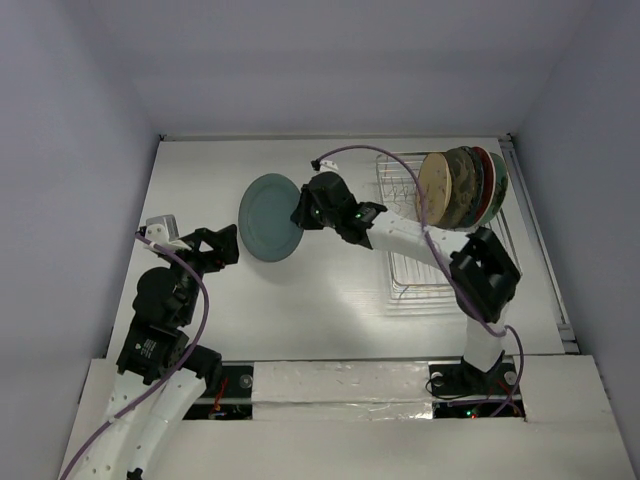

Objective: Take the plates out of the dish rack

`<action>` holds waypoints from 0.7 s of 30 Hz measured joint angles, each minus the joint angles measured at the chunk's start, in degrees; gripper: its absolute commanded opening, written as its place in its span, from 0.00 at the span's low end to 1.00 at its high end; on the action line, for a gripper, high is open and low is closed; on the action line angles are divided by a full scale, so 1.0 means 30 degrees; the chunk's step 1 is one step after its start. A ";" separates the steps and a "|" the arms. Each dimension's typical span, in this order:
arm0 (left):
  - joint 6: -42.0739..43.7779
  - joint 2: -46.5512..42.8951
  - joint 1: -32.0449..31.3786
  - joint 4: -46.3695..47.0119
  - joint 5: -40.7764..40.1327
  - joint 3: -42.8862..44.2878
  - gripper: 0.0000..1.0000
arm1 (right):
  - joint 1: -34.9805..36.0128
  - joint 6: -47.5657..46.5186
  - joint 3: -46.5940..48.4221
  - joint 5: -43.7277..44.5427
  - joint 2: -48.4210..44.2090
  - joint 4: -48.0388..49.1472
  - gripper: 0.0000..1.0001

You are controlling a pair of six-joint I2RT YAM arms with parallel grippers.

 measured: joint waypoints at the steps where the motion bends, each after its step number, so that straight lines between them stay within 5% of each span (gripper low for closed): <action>1: -0.0007 -0.0007 0.0000 0.0000 0.0000 -0.0007 0.78 | 0.0073 0.0430 0.0029 -0.0029 0.0532 0.0189 0.00; 7: -0.0007 -0.0029 0.0160 -0.0015 -0.0007 -0.0029 0.78 | -0.0197 0.2645 0.0262 0.0117 0.2929 0.1005 0.00; 14: -0.0015 -0.0022 0.0233 -0.0015 0.0000 -0.0029 0.77 | -0.0393 0.4284 0.0044 0.0903 0.3359 0.2455 0.40; 17: -0.0015 -0.0022 0.0233 -0.0015 0.0000 -0.0036 0.77 | -0.0393 0.4728 -0.0597 0.1078 0.3366 0.3359 0.52; 21: -0.0022 -0.0022 0.0233 -0.0015 0.0000 -0.0036 0.77 | -0.0386 0.5100 -0.2062 0.1253 0.3395 0.3934 0.53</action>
